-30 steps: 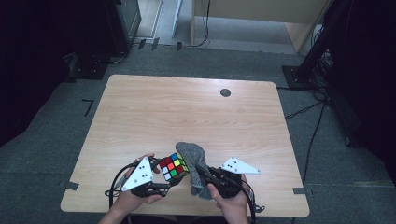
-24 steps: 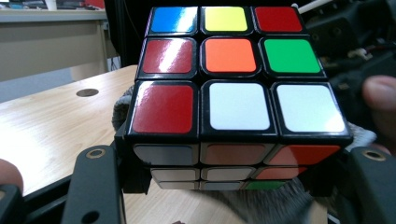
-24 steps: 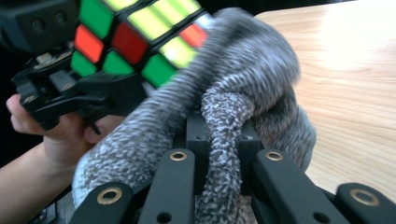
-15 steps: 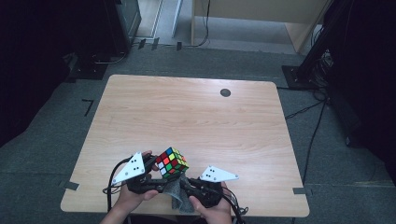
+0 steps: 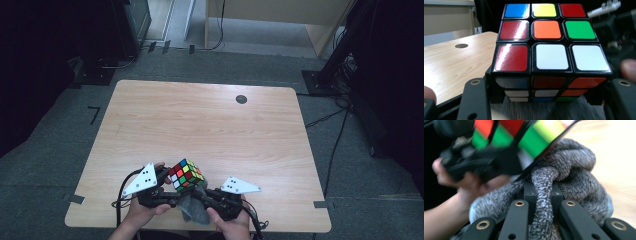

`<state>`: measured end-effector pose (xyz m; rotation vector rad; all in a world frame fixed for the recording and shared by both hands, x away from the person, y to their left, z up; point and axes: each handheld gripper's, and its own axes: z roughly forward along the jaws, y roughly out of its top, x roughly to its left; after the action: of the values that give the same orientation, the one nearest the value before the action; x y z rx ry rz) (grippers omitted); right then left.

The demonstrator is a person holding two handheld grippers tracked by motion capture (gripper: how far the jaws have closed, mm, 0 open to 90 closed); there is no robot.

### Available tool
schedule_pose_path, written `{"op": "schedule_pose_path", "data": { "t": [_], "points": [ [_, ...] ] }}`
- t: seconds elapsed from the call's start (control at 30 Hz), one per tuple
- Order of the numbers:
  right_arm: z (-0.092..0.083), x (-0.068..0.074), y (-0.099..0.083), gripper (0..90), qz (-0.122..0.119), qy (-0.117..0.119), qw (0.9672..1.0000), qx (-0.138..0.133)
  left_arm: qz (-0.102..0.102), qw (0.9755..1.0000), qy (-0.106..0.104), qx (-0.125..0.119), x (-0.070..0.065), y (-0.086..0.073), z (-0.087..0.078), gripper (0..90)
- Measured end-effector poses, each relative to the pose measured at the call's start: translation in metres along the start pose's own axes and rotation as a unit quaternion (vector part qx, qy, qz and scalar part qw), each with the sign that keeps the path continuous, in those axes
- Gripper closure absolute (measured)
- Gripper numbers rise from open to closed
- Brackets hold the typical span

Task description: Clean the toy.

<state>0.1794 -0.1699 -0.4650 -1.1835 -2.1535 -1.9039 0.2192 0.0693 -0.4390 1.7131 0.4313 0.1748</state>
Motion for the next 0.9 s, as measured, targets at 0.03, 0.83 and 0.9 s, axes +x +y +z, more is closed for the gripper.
{"op": "schedule_pose_path", "data": {
  "t": [0.03,0.83,0.9],
  "points": [
    [0.002,0.000,-0.001,83.1,0.007,0.011,0.9999,0.001,0.000,1.0000,0.002,-0.001,0.001,0.000,-0.001,34.3],
    [-0.050,-0.014,0.030,83.7,0.013,-0.066,0.9928,-0.099,0.074,0.9927,0.065,0.070,-0.001,-0.005,0.003,34.4],
    [-0.056,-0.005,0.037,83.6,-0.012,-0.072,0.9911,-0.111,0.099,0.9859,0.087,0.104,-0.004,-0.010,0.010,34.4]
  ]
}}
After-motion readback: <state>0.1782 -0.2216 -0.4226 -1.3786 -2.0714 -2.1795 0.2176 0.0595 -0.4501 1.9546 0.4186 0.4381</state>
